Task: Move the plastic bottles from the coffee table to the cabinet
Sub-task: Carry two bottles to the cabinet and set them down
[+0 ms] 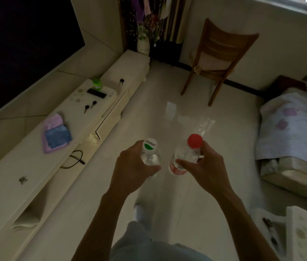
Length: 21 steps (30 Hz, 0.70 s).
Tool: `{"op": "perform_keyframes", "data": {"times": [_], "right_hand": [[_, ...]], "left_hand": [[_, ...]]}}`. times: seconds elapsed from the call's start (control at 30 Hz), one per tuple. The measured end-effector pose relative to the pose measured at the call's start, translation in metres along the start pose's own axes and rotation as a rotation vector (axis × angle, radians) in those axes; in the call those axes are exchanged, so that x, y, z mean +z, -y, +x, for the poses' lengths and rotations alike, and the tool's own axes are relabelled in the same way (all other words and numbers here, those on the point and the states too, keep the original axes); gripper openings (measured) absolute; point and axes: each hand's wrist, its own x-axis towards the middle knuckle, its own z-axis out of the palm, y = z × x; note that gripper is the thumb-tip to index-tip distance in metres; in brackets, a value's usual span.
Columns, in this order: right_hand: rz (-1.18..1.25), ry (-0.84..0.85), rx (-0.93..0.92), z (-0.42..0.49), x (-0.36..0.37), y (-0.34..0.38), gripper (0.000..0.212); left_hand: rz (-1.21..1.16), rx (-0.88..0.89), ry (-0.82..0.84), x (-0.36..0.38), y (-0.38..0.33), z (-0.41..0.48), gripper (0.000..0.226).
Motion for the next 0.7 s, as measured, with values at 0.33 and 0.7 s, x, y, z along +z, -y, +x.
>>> {"op": "perform_keyframes", "data": {"times": [0.33, 0.7], "right_hand": [[0.039, -0.045, -0.010, 0.108, 0.013, 0.026, 0.072], [0.053, -0.034, 0.002, 0.211, 0.006, 0.013, 0.074]], "left_hand": [[0.004, 0.033, 0.035, -0.019, -0.015, 0.110, 0.064], [-0.005, -0.012, 0.037, -0.003, -0.038, 0.206, 0.059]]}}
